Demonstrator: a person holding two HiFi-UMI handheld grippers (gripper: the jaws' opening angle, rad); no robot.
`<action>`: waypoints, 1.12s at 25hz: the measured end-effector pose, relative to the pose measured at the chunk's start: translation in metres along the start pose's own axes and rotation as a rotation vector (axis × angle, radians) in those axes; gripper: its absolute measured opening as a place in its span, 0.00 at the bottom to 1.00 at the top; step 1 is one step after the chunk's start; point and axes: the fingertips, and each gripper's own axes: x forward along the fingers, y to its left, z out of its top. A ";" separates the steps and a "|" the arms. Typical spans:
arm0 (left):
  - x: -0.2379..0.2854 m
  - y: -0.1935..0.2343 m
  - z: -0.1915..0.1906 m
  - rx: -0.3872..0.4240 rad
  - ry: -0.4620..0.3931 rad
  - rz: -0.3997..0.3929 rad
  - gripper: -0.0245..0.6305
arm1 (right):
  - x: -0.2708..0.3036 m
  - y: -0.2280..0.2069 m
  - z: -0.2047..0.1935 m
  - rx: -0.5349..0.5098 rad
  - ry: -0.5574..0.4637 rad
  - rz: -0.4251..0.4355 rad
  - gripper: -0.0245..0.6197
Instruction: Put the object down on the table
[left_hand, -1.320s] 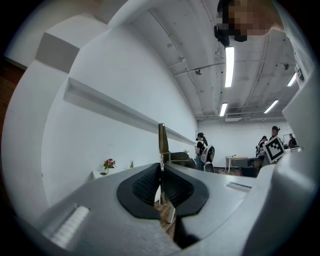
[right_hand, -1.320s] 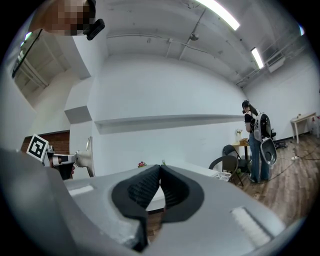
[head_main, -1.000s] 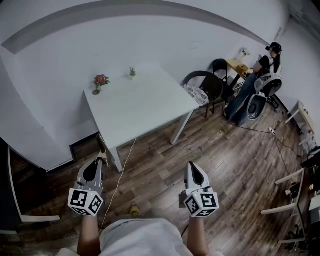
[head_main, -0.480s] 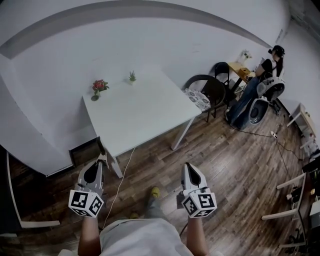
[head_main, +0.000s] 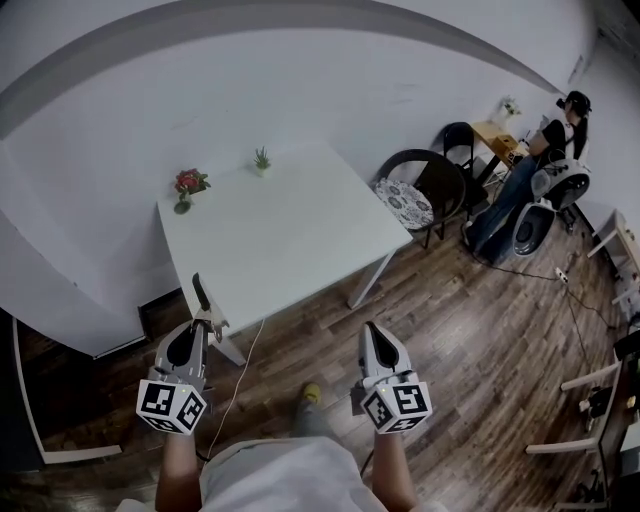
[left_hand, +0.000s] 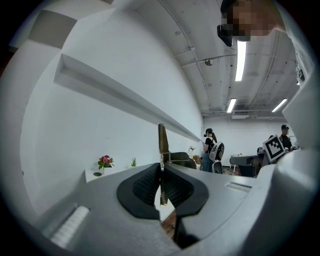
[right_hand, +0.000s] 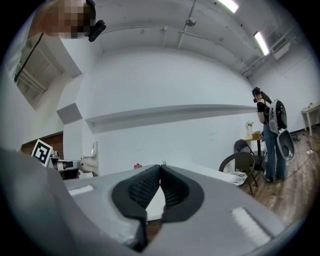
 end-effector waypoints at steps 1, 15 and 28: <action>0.012 -0.001 -0.001 0.001 0.005 0.003 0.05 | 0.010 -0.009 0.001 0.003 0.002 0.003 0.04; 0.146 -0.026 0.006 0.072 0.053 0.071 0.05 | 0.117 -0.111 0.021 0.039 0.022 0.094 0.04; 0.191 -0.014 0.000 0.066 0.078 0.103 0.05 | 0.174 -0.129 0.019 0.046 0.051 0.132 0.04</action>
